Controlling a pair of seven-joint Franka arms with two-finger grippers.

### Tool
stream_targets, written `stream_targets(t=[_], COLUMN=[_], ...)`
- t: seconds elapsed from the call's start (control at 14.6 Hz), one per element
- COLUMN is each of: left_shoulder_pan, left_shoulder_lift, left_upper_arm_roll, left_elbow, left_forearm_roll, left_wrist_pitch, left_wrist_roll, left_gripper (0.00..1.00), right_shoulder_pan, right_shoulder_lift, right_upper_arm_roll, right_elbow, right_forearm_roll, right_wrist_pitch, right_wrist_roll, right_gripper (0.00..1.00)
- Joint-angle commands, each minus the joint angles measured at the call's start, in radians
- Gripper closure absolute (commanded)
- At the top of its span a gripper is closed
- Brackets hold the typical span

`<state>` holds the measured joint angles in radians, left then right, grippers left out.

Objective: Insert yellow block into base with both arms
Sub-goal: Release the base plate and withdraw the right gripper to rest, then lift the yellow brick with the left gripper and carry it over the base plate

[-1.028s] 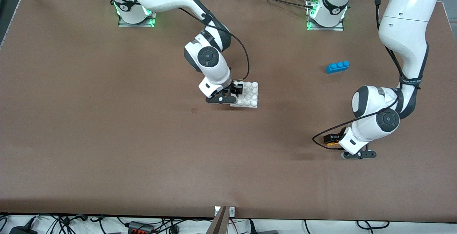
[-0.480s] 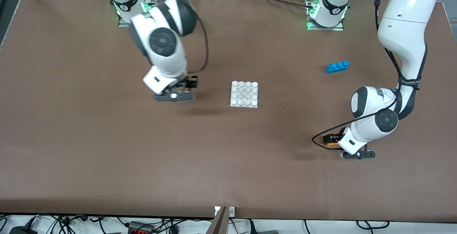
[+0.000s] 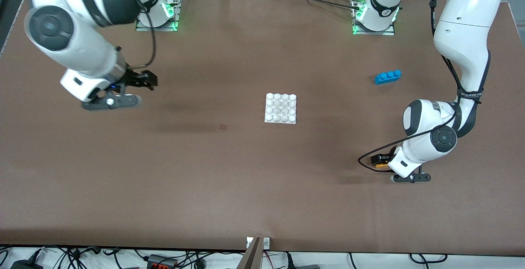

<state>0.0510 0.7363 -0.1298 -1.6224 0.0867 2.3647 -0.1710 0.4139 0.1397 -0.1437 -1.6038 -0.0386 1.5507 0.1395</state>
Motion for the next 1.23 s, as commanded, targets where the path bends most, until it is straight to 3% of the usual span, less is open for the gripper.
stream_targets(t=[0.0, 0.07, 0.27, 0.48, 0.55, 0.69, 1.03, 1.17], left_shoulder_pan=[-0.003, -0.002, -0.002, -0.002, -0.002, -0.003, -0.078, -0.092], left_shoulder_lift=[0.017, 0.017, 0.015, 0.009, 0.006, 0.002, -0.084, -0.107], left_upper_arm_roll=[0.002, 0.002, 0.002, 0.002, 0.002, -0.01, -0.056, -0.085], left_elbow=[0.022, 0.022, 0.022, 0.024, 0.024, 0.026, 0.036, 0.041], left_forearm_roll=[0.027, 0.028, 0.028, 0.028, 0.03, 0.03, 0.015, 0.013], left_wrist_pitch=[0.002, 0.002, 0.002, 0.001, -0.001, -0.01, -0.148, -0.179], left_wrist_roll=[-0.007, -0.005, -0.004, -0.002, 0.001, 0.007, -0.01, -0.025], left_gripper=[0.16, 0.21, 0.3, 0.42, 0.53, 0.65, 0.73, 0.73], right_shoulder_pan=[-0.041, -0.082, -0.272, -0.384, -0.401, -0.431, -0.432, -0.419], right_shoulder_lift=[-0.043, -0.043, -0.075, -0.136, -0.187, -0.226, -0.193, -0.195], right_upper_arm_roll=[-0.04, -0.033, 0.059, 0.065, 0.065, 0.067, 0.07, 0.076], right_elbow=[0.03, 0.077, 0.067, 0.023, -0.048, -0.109, -0.079, -0.076], right_forearm_roll=[0.002, -0.004, 0.016, 0.031, 0.072, 0.111, 0.101, 0.048], right_wrist_pitch=[-0.105, -0.13, -0.13, -0.097, -0.087, -0.02, 0.017, 0.015], right_wrist_roll=[-0.035, -0.028, -0.044, -0.037, -0.037, -0.072, -0.188, -0.19], right_gripper=[0.0, 0.0, 0.0, 0.0, 0.0, 0.0, 0.0, 0.0])
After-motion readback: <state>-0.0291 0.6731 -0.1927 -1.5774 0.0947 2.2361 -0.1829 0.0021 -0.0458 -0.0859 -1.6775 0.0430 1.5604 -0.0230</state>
